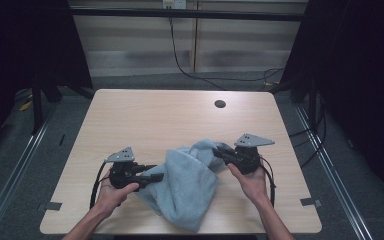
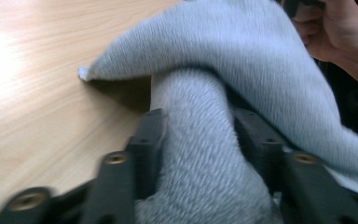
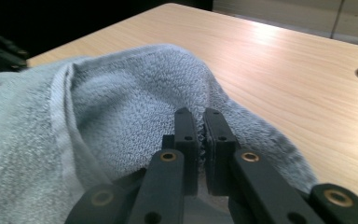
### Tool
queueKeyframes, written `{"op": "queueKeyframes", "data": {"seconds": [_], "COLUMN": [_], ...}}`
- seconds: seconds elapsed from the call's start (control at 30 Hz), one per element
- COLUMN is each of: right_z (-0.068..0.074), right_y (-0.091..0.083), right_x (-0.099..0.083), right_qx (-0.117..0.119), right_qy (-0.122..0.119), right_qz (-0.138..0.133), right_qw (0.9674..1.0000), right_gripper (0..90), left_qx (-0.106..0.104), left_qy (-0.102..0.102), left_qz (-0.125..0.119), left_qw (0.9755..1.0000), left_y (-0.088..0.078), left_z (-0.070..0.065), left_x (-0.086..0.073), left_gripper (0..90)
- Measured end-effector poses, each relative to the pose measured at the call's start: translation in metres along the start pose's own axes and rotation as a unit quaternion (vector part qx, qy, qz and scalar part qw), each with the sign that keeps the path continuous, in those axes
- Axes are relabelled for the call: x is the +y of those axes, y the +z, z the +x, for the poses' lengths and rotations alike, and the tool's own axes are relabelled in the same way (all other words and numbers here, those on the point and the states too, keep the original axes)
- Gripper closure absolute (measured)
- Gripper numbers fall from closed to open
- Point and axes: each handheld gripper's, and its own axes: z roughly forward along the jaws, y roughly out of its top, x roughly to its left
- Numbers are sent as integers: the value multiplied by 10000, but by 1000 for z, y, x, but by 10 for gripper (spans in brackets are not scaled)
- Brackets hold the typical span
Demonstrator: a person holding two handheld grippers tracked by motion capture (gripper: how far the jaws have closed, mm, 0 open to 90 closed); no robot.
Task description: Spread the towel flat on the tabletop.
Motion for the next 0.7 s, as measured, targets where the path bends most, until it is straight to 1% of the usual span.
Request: {"op": "queueKeyframes", "data": {"seconds": [0.03,0.07,0.1,0.13,0.17,0.2,0.23,0.27,0.3,0.33,0.37,0.4,0.43,0.47,0.5,0.53,0.57,0.63,0.67,0.7], "right_z": [2,5,7,8,9,9,9,8,7,6,6,6,6,6,5,4,3,-1,-1,-3], "right_y": [2,5,8,12,16,18,20,20,20,20,20,20,21,21,20,19,18,14,14,10], "right_x": [-1,-3,-4,-6,-7,-8,-8,-9,-9,-10,-12,-14,-16,-16,-19,-19,-20,-19,-19,-17], "right_qx": [39,92,122,142,163,163,163,165,185,185,207,194,208,208,177,119,83,33,33,6], "right_qy": [-88,-124,-127,-141,-133,-134,-136,-107,-82,-96,-83,-89,-90,-90,-85,-71,-57,2,2,72], "right_qz": [54,118,183,237,254,281,295,280,283,304,333,377,424,424,476,502,533,485,485,413], "right_qw": [9999,9998,9997,9995,9995,9994,9993,9994,9994,9993,9992,9991,9988,9988,9987,9986,9985,9988,9988,9991], "right_gripper": [859,858,858,859,859,859,858,859,859,858,859,858,858,858,859,859,859,860,860,860], "left_qx": [50,77,95,69,-44,19,141,153,188,197,159,126,122,122,76,8,9,-70,-70,-135], "left_qy": [20,39,55,62,10,-37,-13,-54,-139,-192,-174,-155,-200,-200,-233,-262,-274,-331,-331,-382], "left_qz": [-19,-51,-86,-90,16,100,198,264,334,411,462,511,565,565,388,303,176,-70,-70,-305], "left_qw": [10000,9999,9999,9999,10000,9999,9997,9995,9992,9988,9987,9985,9981,9981,9989,9992,9995,9994,9994,9987], "left_y": [0,1,3,7,13,21,29,37,43,48,51,52,54,54,49,45,40,30,30,20], "left_z": [0,1,1,2,4,5,7,9,11,14,16,17,17,17,17,17,17,17,17,17], "left_x": [3,7,11,14,17,17,16,14,11,9,8,6,5,5,6,8,10,14,14,19], "left_gripper": [457,432,409,396,381,362,354,344,340,337,355,446,513,590,629,650,665,685,699,714]}}
